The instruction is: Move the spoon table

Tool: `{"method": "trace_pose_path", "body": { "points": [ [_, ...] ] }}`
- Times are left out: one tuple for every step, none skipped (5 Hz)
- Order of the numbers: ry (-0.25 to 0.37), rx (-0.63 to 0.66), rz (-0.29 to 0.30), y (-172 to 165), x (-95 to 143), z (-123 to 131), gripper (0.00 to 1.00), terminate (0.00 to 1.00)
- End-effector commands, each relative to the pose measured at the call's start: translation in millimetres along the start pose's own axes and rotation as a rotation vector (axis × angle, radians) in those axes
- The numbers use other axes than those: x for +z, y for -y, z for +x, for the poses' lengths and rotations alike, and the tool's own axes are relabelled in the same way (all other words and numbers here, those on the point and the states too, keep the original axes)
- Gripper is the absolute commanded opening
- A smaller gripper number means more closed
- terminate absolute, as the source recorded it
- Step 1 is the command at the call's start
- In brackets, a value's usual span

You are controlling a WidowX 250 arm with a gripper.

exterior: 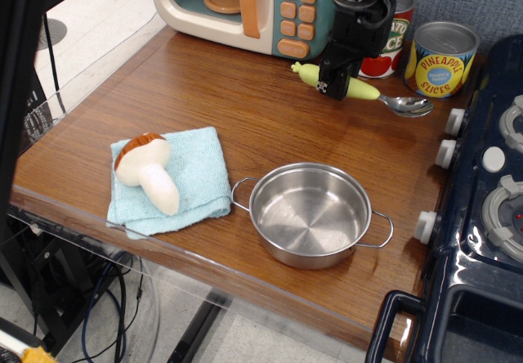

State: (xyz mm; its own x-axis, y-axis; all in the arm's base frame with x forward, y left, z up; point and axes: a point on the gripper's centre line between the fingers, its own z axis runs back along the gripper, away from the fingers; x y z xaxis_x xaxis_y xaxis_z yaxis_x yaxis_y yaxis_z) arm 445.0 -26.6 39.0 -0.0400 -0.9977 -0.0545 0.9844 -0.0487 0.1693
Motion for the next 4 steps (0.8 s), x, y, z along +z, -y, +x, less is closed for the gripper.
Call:
{"method": "trace_pose_path", "body": {
  "points": [
    [0.019,-0.006,0.058,-20,1,-6,0.00,0.00],
    [0.020,-0.012,0.063,-16,-2,-7,0.00,0.00],
    [0.012,-0.027,0.052,-13,1,-5,1.00,0.00],
    [0.021,-0.036,0.078,-13,10,-5,1.00,0.00]
  ]
}}
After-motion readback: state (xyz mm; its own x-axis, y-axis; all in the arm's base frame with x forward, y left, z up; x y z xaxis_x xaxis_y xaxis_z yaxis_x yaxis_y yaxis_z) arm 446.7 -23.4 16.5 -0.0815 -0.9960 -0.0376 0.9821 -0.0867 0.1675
